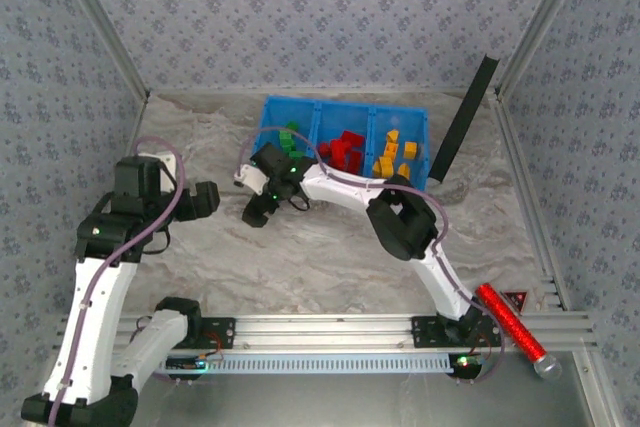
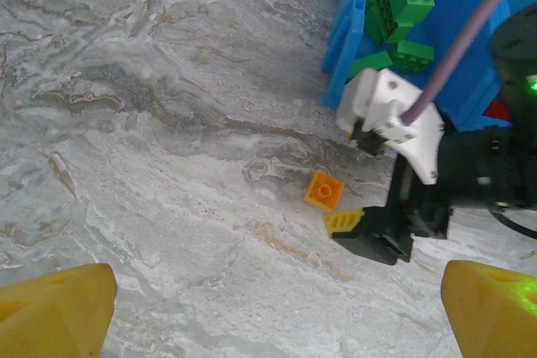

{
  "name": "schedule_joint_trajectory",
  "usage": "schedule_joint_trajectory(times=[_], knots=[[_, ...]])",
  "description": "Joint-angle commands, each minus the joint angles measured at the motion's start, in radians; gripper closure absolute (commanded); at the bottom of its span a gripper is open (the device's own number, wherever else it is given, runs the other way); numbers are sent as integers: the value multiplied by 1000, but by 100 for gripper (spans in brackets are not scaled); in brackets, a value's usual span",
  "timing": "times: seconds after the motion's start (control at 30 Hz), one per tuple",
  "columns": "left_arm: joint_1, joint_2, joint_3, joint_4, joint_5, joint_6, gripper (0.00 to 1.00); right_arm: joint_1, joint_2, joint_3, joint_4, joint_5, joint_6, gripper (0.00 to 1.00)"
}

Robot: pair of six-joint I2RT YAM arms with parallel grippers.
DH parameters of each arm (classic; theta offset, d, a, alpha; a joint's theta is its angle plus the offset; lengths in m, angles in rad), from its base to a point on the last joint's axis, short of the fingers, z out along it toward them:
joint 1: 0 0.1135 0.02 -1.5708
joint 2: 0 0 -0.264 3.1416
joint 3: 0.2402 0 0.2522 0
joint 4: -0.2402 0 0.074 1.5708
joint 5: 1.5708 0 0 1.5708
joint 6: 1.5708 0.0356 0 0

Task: Sort the legos into containers by color
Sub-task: Pick up the lego from the center of the table.

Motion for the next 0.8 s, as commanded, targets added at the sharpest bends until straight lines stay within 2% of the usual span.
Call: schedule_joint_trajectory(times=[0.0,0.17,0.33,0.43,0.57,0.77], knots=[[5,17,90,-58,0,45,1,17,51,51,-28,2,-17,5],[6,42,177,-129,-11,84,1,22,102,97,-43,11,-14,6],[5,36,194,-142,-23,90,1,23,138,125,-56,45,2,11],[6,27,186,-142,-37,98,1,24,163,136,-70,52,3,21],[6,30,187,-141,-39,100,1,24,166,126,-81,83,5,41],[6,48,184,-104,-31,100,1,-21,52,-21,-5,56,46,57]])
